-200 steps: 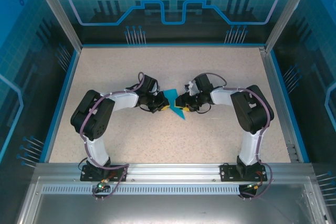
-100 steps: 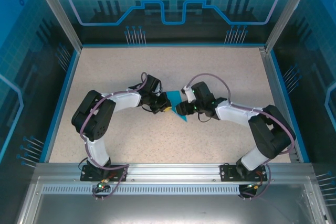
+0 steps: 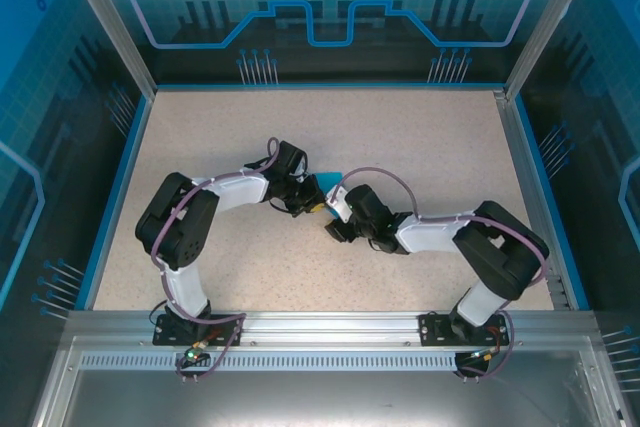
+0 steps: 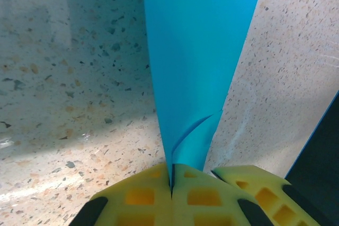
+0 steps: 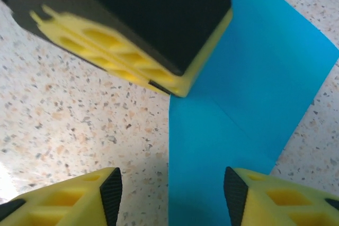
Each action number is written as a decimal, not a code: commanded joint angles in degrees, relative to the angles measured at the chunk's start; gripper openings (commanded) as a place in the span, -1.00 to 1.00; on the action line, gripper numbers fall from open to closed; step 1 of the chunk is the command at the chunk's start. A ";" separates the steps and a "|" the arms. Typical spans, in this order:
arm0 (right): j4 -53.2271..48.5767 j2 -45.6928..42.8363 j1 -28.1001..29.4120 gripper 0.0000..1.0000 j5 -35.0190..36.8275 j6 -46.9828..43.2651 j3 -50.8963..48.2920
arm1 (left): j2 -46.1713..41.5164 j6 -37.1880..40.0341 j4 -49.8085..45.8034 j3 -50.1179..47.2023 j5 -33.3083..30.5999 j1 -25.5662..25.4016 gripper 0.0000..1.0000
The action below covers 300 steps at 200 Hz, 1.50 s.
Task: Fold a paper plane with a square sheet of paper (pick it up from the middle)
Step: Fold the wing for the fifth time at the center of the table.
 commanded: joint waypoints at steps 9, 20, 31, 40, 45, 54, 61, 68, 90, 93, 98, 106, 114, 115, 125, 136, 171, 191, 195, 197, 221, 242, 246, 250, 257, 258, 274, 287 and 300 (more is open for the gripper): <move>6.24 2.92 1.74 0.00 4.21 -4.34 1.08 | -2.48 -1.24 -2.09 1.32 0.26 -0.42 -0.93; 7.49 3.49 1.79 -0.05 5.05 -4.56 0.72 | -2.39 -1.25 -2.23 1.34 0.31 -0.40 -0.93; 9.11 3.92 1.78 -0.11 5.97 -4.70 0.23 | -2.42 -1.37 -2.20 1.36 0.30 -0.42 -0.93; 10.84 4.12 1.83 -0.14 6.64 -4.66 -0.23 | -2.30 -1.42 -2.29 1.44 0.31 -0.39 -0.93; 11.69 4.30 1.77 -0.16 6.91 -4.66 -0.46 | -2.21 -1.43 -2.36 1.43 0.39 -0.42 -0.93; 12.84 4.62 1.76 -0.20 7.34 -4.59 -0.65 | -2.21 -1.46 -2.42 1.43 0.30 -0.41 -0.93; 13.50 4.93 1.83 -0.23 7.78 -4.44 -0.67 | -2.11 -1.46 -2.54 1.53 0.31 -0.42 -0.93; 14.00 5.31 1.83 -0.25 7.90 -4.48 -0.51 | -2.11 -1.43 -2.72 1.62 0.19 -0.34 -0.92; 14.38 6.66 1.76 -0.36 8.51 -4.66 0.13 | -2.06 -1.55 -3.11 1.89 0.12 -0.37 -0.92; 14.34 6.86 1.79 -0.37 8.52 -4.66 0.20 | -2.10 -1.53 -3.22 1.97 0.12 -0.40 -0.92; 14.23 7.04 1.79 -0.39 8.60 -4.66 0.30 | -2.23 -1.51 -3.33 2.04 -0.03 -0.42 -0.92; 14.27 7.24 1.80 -0.41 8.56 -4.57 0.31 | -2.29 -1.46 -3.58 2.14 -0.12 -0.41 -0.92; 14.21 7.33 1.75 -0.48 8.38 -4.48 0.30 | -2.47 -1.21 -3.94 2.32 -0.21 -0.42 -0.91; 14.21 7.32 1.74 -0.48 8.36 -4.44 0.30 | -2.51 -1.18 -3.99 2.37 -0.25 -0.42 -0.91; 14.25 7.22 1.79 -0.56 8.11 -4.31 0.21 | -2.65 -0.85 -4.46 2.59 -0.54 -0.28 -0.86; 14.19 6.95 1.71 -0.64 7.53 -4.07 0.06 | -3.08 0.03 -5.44 3.14 -0.93 -0.02 -0.74; 14.21 5.16 0.06 -0.78 2.37 -0.05 -1.25 | -5.63 3.88 -9.45 5.38 -2.62 3.90 -0.28; 14.68 4.08 -1.78 -0.79 -2.55 3.64 -2.20 | -7.22 4.94 -10.23 5.20 -3.35 6.62 -0.11; 14.81 3.88 -2.04 -0.79 -3.39 4.31 -2.32 | -7.51 5.16 -10.24 5.07 -3.50 7.04 -0.09; 14.89 3.83 -2.17 -0.79 -3.75 4.62 -2.46 | -7.66 5.17 -10.25 4.95 -3.50 7.29 -0.08; 14.68 3.45 -3.83 -0.83 -8.53 8.31 -2.64 | -8.97 5.27 -9.72 3.58 -3.90 8.93 0.01; 14.39 3.73 -4.88 -0.84 -12.10 11.21 -2.56 | -10.00 4.41 -6.05 0.88 -2.78 8.99 0.02; 14.38 3.85 -5.18 -0.84 -12.78 11.72 -2.60 | -10.23 4.10 -5.01 0.04 -2.41 8.99 0.02; 14.47 4.02 -5.46 -0.84 -13.39 12.47 -2.52 | -10.49 3.84 -3.92 -0.72 -2.13 8.94 0.02; 14.47 4.28 -5.92 -0.84 -14.50 13.73 -2.51 | -10.83 3.41 -2.10 -2.11 -1.66 8.86 0.03; 14.52 4.30 -6.00 -0.84 -14.64 13.90 -2.51 | -10.91 3.37 -1.84 -2.26 -1.64 8.88 0.03; 15.01 4.79 -7.60 -0.86 -17.47 17.17 -2.58 | -11.91 2.82 1.74 -5.00 -0.80 8.73 0.02; 16.47 5.09 -9.00 -0.86 -20.35 19.83 -2.94 | -12.52 2.92 3.73 -6.71 -0.60 8.30 0.02; 17.15 5.59 -10.05 -0.86 -22.88 22.21 -2.87 | -12.62 3.30 5.12 -7.69 -0.35 7.39 0.01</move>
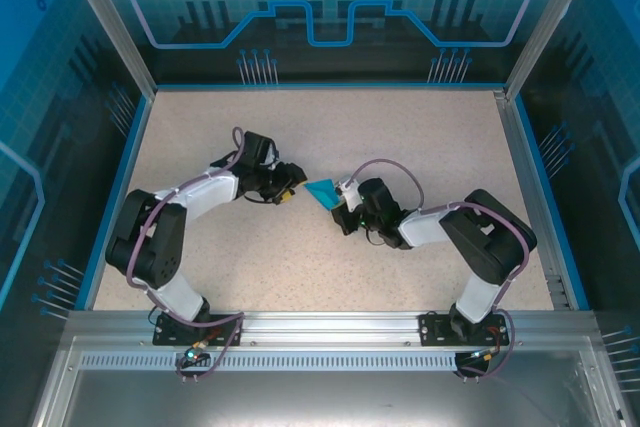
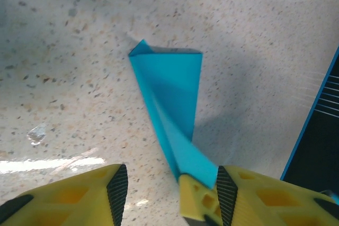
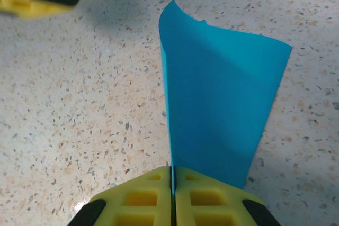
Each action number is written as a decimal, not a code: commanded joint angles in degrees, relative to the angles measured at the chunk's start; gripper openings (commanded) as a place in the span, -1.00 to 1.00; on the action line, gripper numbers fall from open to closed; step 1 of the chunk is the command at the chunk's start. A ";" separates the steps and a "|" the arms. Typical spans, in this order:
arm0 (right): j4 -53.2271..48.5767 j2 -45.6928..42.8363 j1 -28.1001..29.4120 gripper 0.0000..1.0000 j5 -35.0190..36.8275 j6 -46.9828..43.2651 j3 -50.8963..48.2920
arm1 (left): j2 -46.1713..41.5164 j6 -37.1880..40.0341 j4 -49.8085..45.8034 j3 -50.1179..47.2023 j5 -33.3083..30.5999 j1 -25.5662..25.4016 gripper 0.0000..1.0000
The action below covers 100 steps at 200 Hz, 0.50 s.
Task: Fold a paper plane with a square sheet of paper (pick it up from the middle)
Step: Fold the wing for the fifth time at the center of the table.
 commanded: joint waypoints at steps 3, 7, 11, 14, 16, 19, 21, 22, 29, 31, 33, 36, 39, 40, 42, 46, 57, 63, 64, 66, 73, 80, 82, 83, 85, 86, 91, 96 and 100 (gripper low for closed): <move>2.87 0.83 -2.30 -0.86 -7.69 7.26 -0.59 | -2.16 0.20 5.46 -2.40 1.99 -1.57 0.00; 3.00 0.94 -2.46 -0.86 -8.20 7.81 -0.44 | -2.10 0.24 5.83 -2.60 2.20 -1.91 0.00; 2.96 1.17 -2.66 -0.87 -8.69 8.32 -0.40 | -1.93 0.22 6.24 -2.79 2.31 -2.16 -0.01; 2.97 1.27 -2.77 -0.87 -9.02 8.76 -0.40 | -1.80 0.10 6.63 -2.92 2.48 -2.37 -0.02; 2.97 1.31 -2.84 -0.87 -9.27 8.94 -0.41 | -1.70 0.08 6.95 -3.00 2.51 -2.51 -0.02; 3.05 1.47 -2.93 -0.87 -9.62 9.36 -0.35 | -1.58 -0.01 7.37 -3.17 2.67 -2.71 -0.04; 3.08 1.54 -3.03 -0.87 -9.75 9.60 -0.33 | -1.54 -0.06 7.64 -3.30 2.80 -2.88 -0.05; 3.07 1.61 -3.09 -0.87 -9.79 9.70 -0.33 | -1.50 -0.04 7.79 -3.32 2.79 -2.92 -0.05; 3.23 1.89 -3.57 -0.87 -10.66 10.68 -0.34 | -1.15 -0.33 8.85 -3.75 3.15 -3.29 -0.08; 3.34 1.89 -3.70 -0.87 -10.91 10.94 -0.37 | -1.03 -0.36 9.13 -3.77 3.27 -3.37 -0.09; 3.43 1.99 -3.80 -0.87 -11.02 11.16 -0.51 | -0.96 -0.45 9.44 -3.89 3.41 -3.51 -0.09; 3.53 2.05 -3.98 -0.87 -11.47 11.56 -0.57 | -0.74 -0.57 9.91 -3.95 3.53 -3.68 -0.10; 3.62 2.11 -4.14 -0.87 -11.72 11.89 -0.59 | -0.60 -0.64 10.20 -4.10 3.59 -3.86 -0.11; 3.65 2.11 -4.26 -0.87 -11.87 11.94 -0.59 | -0.55 -0.68 10.39 -4.16 3.63 -3.89 -0.11; 3.69 2.14 -4.33 -0.87 -12.14 12.29 -0.63 | -0.40 -0.75 10.63 -4.21 3.74 -3.97 -0.12; 3.67 2.26 -4.52 -0.87 -12.55 12.74 -0.65 | -0.25 -0.94 11.12 -4.22 3.87 -4.12 -0.12; 3.85 2.58 -4.98 -0.87 -13.69 13.79 -0.68 | 0.52 -1.07 12.15 -4.23 4.25 -4.52 -0.16; 3.77 2.69 -5.17 -0.87 -14.08 14.26 -0.72 | 0.91 -1.13 12.56 -4.22 4.36 -4.67 -0.18; 3.76 2.67 -5.17 -0.87 -14.15 14.31 -0.70 | 1.00 -1.14 12.62 -4.22 4.41 -4.65 -0.18; 3.76 2.76 -5.24 -0.87 -14.27 14.53 -0.68 | 1.08 -1.16 12.77 -4.16 4.42 -4.77 -0.18; 3.76 2.83 -5.48 -0.86 -14.71 15.19 -0.74 | 1.55 -1.26 13.22 -4.05 4.54 -4.96 -0.20; 3.99 2.96 -5.67 -0.87 -15.15 15.76 -0.83 | 1.99 -1.26 13.68 -3.90 4.78 -5.11 -0.23; 4.06 3.01 -5.74 -0.87 -15.31 15.94 -0.91 | 2.10 -1.29 13.79 -3.92 4.80 -5.15 -0.23; 4.08 3.00 -5.81 -0.87 -15.34 16.03 -0.93 | 2.16 -1.27 13.80 -3.94 4.80 -5.20 -0.23; 4.17 3.00 -5.86 -0.87 -15.42 16.23 -0.98 | 2.30 -1.32 13.86 -3.89 4.81 -5.24 -0.24; 4.18 3.00 -5.87 -0.87 -15.44 16.31 -1.01 | 2.31 -1.28 13.88 -3.88 4.81 -5.24 -0.24; 4.36 3.13 -6.13 -0.88 -15.69 16.81 -1.03 | 2.52 -1.27 13.95 -3.74 4.81 -5.35 -0.24; 4.71 3.12 -6.29 -0.89 -15.86 17.20 -1.31 | 2.74 -1.31 14.07 -3.60 4.92 -5.49 -0.25; 4.95 3.09 -6.39 -0.89 -16.01 17.49 -1.45 | 2.91 -1.30 14.17 -3.53 5.03 -5.58 -0.25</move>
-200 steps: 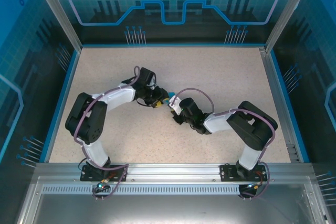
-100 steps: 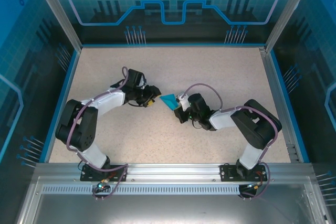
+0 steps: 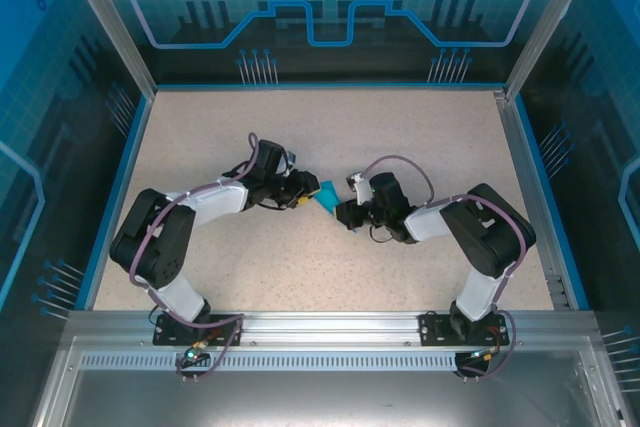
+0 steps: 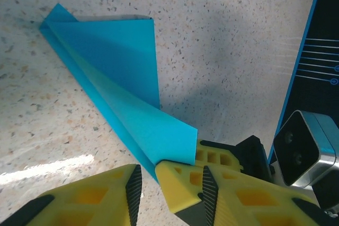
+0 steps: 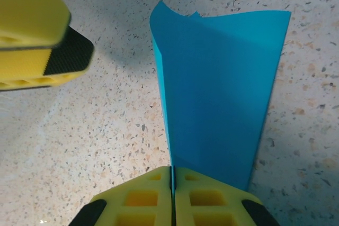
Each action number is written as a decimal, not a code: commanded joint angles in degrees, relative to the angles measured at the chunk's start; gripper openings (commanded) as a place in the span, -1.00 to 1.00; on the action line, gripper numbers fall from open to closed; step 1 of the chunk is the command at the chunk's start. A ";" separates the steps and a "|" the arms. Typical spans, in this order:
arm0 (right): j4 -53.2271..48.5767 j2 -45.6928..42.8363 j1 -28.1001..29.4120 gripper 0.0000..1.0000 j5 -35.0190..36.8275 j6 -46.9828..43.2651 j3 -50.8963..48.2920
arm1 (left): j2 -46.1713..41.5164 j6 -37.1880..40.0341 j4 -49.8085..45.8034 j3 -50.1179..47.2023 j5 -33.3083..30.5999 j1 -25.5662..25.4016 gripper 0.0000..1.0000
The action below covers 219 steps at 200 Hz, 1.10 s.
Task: Fold a paper plane with a square sheet of paper (pick it up from the middle)
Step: Fold the wing for the fifth time at the center of the table.
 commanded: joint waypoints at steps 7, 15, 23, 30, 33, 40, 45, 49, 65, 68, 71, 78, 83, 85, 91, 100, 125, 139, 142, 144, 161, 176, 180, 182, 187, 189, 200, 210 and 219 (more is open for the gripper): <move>2.28 1.10 -1.49 -0.89 -3.75 4.23 -1.08 | 1.99 -0.63 2.76 -0.05 2.02 -0.85 -0.26; 2.01 1.20 -1.75 -0.89 -4.43 4.86 -0.97 | 2.39 -0.64 3.09 0.10 2.27 -1.08 -0.27; 1.56 1.44 -1.99 -0.89 -5.04 5.58 -0.73 | 2.60 -0.74 3.33 0.19 2.38 -1.35 -0.28; 1.09 1.70 -2.19 -0.89 -5.47 6.22 -0.54 | 2.96 -0.77 3.56 0.26 2.45 -1.49 -0.29; 0.95 1.82 -2.30 -0.89 -5.64 6.51 -0.49 | 3.10 -0.79 3.62 0.26 2.54 -1.57 -0.29; 0.77 2.12 -2.38 -0.89 -6.00 7.09 -0.32 | 3.23 -0.81 3.97 0.26 2.64 -1.74 -0.29; 0.59 2.38 -2.52 -0.89 -6.26 7.47 -0.30 | 3.39 -0.89 4.21 0.26 2.71 -1.83 -0.29; 0.42 2.57 -2.63 -0.89 -6.45 7.80 -0.24 | 3.54 -0.90 4.30 0.27 2.68 -1.91 -0.30; 0.32 3.11 -3.04 -0.90 -7.08 8.98 -0.35 | 3.94 -0.94 4.76 0.44 2.91 -2.18 -0.31; 0.30 3.23 -3.13 -0.90 -7.23 9.14 -0.30 | 4.09 -0.90 4.78 0.53 2.88 -2.21 -0.31; 0.30 3.29 -3.18 -0.90 -7.45 9.32 -0.26 | 4.18 -0.90 4.87 0.54 2.91 -2.20 -0.31; 0.04 3.44 -3.34 -0.90 -7.66 9.71 -0.12 | 4.50 -0.91 4.96 0.61 3.00 -2.28 -0.31; -0.25 3.55 -3.44 -0.90 -7.71 9.90 0.00 | 4.70 -0.92 5.04 0.70 3.15 -2.35 -0.31; -0.30 3.55 -3.44 -0.90 -7.75 9.97 -0.01 | 4.80 -0.91 5.03 0.72 3.17 -2.37 -0.31; -0.48 3.63 -3.53 -0.89 -7.93 10.21 -0.01 | 5.03 -0.94 5.13 0.79 3.34 -2.46 -0.32; -1.12 3.81 -3.70 -0.89 -8.11 10.50 0.20 | 5.34 -0.91 5.23 0.96 3.48 -2.55 -0.32; -1.61 4.11 -3.89 -0.86 -8.90 11.12 0.57 | 6.15 -0.92 5.31 1.40 3.78 -2.81 -0.33; -3.25 4.35 -4.05 -0.85 -9.24 11.65 1.43 | 6.44 -0.80 5.31 1.62 3.88 -2.90 -0.33; -4.23 4.49 -4.16 -0.85 -9.44 11.67 1.90 | 6.60 -0.79 5.38 1.65 3.96 -2.97 -0.33; -4.81 4.60 -4.22 -0.85 -9.61 11.65 2.13 | 6.70 -0.79 5.40 1.67 4.01 -2.99 -0.33; -5.79 5.38 -4.65 -0.85 -10.31 12.70 2.78 | 7.26 -0.69 5.58 1.97 4.33 -3.07 -0.34; -6.02 5.96 -5.08 -0.85 -10.81 13.83 3.07 | 7.79 -0.54 5.59 2.33 4.57 -3.17 -0.34; -6.37 6.21 -5.20 -0.86 -10.90 14.07 3.27 | 7.89 -0.53 5.68 2.42 4.59 -3.23 -0.34; -6.42 6.20 -5.27 -0.86 -10.96 14.16 3.36 | 7.96 -0.55 5.67 2.50 4.69 -3.23 -0.34; -6.54 6.41 -5.37 -0.86 -11.09 14.45 3.44 | 8.14 -0.45 5.74 2.54 4.83 -3.25 -0.35; -6.55 6.45 -5.44 -0.87 -11.12 14.65 3.46 | 8.20 -0.44 5.86 2.66 4.84 -3.30 -0.35; -6.55 6.80 -5.73 -0.87 -11.41 15.23 3.49 | 8.52 -0.32 5.86 2.89 5.16 -3.32 -0.35; -6.84 6.96 -5.98 -0.87 -11.62 15.61 3.56 | 8.85 -0.07 5.75 3.16 5.39 -3.43 -0.36; -6.97 7.27 -6.20 -0.87 -11.85 15.97 3.71 | 9.03 0.19 5.67 3.31 5.47 -3.47 -0.36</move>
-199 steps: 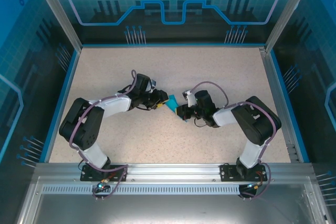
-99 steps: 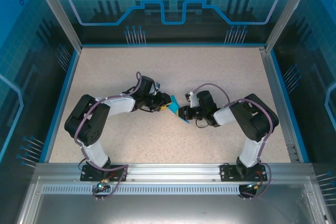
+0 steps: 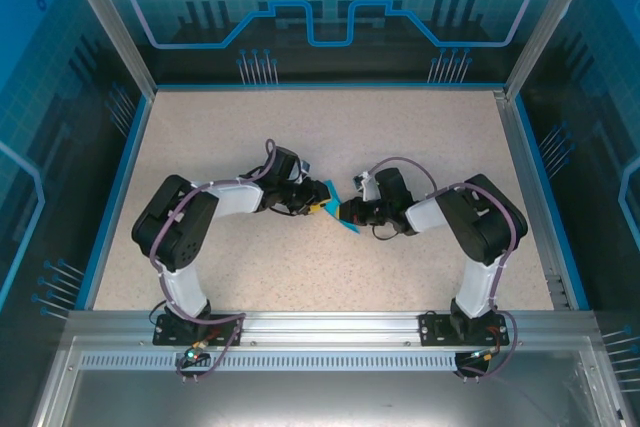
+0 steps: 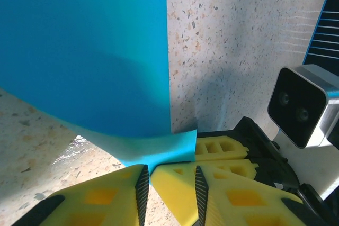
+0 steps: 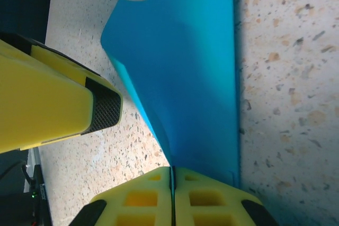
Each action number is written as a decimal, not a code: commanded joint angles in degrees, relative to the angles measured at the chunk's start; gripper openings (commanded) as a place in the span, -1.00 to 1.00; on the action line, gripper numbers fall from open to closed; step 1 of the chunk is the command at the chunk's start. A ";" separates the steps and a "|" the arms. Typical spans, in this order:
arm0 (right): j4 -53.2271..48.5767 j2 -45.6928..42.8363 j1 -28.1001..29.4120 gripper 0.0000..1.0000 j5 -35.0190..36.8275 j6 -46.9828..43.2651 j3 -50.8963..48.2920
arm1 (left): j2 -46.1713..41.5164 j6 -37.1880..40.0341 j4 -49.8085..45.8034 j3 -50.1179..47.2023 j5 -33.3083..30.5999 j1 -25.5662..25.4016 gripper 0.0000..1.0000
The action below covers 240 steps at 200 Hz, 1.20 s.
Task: Fold a paper plane with a square sheet of paper (pick it up from the middle)
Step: Fold the wing for the fifth time at the center of the table.
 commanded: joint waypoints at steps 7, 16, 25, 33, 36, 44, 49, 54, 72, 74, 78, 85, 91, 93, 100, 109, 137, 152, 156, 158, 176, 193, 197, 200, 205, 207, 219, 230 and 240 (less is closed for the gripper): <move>-3.45 2.29 -1.68 -0.87 -0.73 2.17 0.90 | 0.96 1.18 0.66 1.98 2.11 -0.59 -0.37; -3.43 2.52 -1.91 -0.88 -1.06 2.70 0.98 | 1.14 1.32 0.58 2.07 2.18 -0.60 -0.38; -3.29 2.82 -2.02 -0.88 -1.33 3.21 0.92 | 1.36 1.41 0.44 2.09 2.10 -0.63 -0.39; -3.25 2.94 -2.23 -0.89 -1.37 3.68 0.79 | 1.46 1.52 0.40 2.07 2.06 -0.68 -0.40; -3.28 3.00 -2.34 -0.89 -1.40 3.88 0.69 | 1.52 1.53 0.35 2.07 2.13 -0.68 -0.40; -3.05 3.01 -2.50 -0.89 -1.54 4.26 0.67 | 1.66 1.62 0.35 2.09 2.04 -0.76 -0.40; -3.03 3.10 -2.63 -0.89 -1.58 4.39 0.51 | 1.73 1.62 0.46 2.07 2.05 -0.72 -0.41; -3.02 3.15 -2.78 -0.90 -1.62 4.58 0.44 | 1.84 1.60 0.48 2.12 2.08 -0.75 -0.41; -3.07 3.33 -3.16 -0.92 -1.97 5.15 0.32 | 2.23 1.77 0.39 2.35 2.17 -0.79 -0.44; -3.03 3.36 -3.18 -0.92 -1.94 5.19 0.32 | 2.28 1.79 0.35 2.38 2.14 -0.84 -0.44; -3.06 3.36 -3.18 -0.92 -1.93 5.34 0.34 | 2.37 1.76 0.31 2.42 2.02 -0.84 -0.44; -3.21 3.51 -3.18 -0.93 -2.04 5.48 0.40 | 2.54 1.79 0.31 2.50 2.01 -0.85 -0.46; -3.41 3.54 -3.23 -0.93 -2.09 5.63 0.50 | 2.72 1.82 0.19 2.60 2.01 -0.94 -0.47; -3.53 3.54 -3.33 -0.93 -2.10 5.67 0.50 | 2.73 1.87 0.15 2.67 2.05 -0.94 -0.47; -3.63 3.63 -3.28 -0.94 -2.06 5.68 0.63 | 2.95 1.89 0.05 2.82 2.07 -0.87 -0.49; -3.92 3.87 -3.24 -0.95 -2.19 5.96 0.67 | 3.08 2.11 -0.13 2.95 1.91 -0.94 -0.51; -4.75 4.59 -3.45 -0.97 -2.55 6.82 1.19 | 3.74 2.57 -0.57 3.38 1.57 -1.02 -0.56; -5.00 5.20 -3.57 -0.98 -2.87 7.15 1.55 | 4.18 2.89 -0.74 3.87 1.57 -1.00 -0.59; -5.02 5.42 -3.59 -0.98 -2.98 7.31 1.69 | 4.34 2.94 -0.74 3.91 1.63 -0.98 -0.60; -5.03 5.44 -3.55 -0.98 -3.03 7.34 1.70 | 4.39 2.94 -0.79 3.98 1.58 -1.00 -0.61; -5.16 5.86 -3.63 -0.98 -3.13 7.69 1.77 | 5.15 3.05 -0.92 4.18 1.43 -0.98 -0.64; -5.67 5.96 -3.62 -1.00 -2.99 7.74 1.94 | 5.54 3.18 -1.10 4.18 1.35 -1.03 -0.67; -5.83 5.94 -3.71 -1.00 -2.83 7.73 1.94 | 5.55 3.15 -1.08 4.18 1.32 -1.00 -0.68; -5.97 5.94 -3.71 -1.00 -2.71 7.76 1.98 | 5.55 3.27 -1.10 4.10 1.23 -0.99 -0.68; -6.23 5.96 -3.71 -1.00 -2.47 7.75 2.00 | 5.44 3.28 -1.01 4.03 1.18 -0.98 -0.68; -6.30 5.99 -3.76 -1.00 -2.35 7.71 1.99 | 5.43 3.29 -0.97 4.06 1.16 -0.99 -0.68; -6.85 5.99 -3.80 -1.00 -1.94 7.70 2.08 | 5.04 3.57 -1.01 3.90 0.88 -1.03 -0.68; -7.21 6.15 -3.92 -1.00 -1.83 7.65 2.08 | 4.80 3.92 -1.34 3.83 0.65 -1.03 -0.68; -7.32 6.26 -3.93 -1.00 -1.84 7.66 2.17 | 4.76 4.23 -1.45 3.82 0.47 -1.02 -0.67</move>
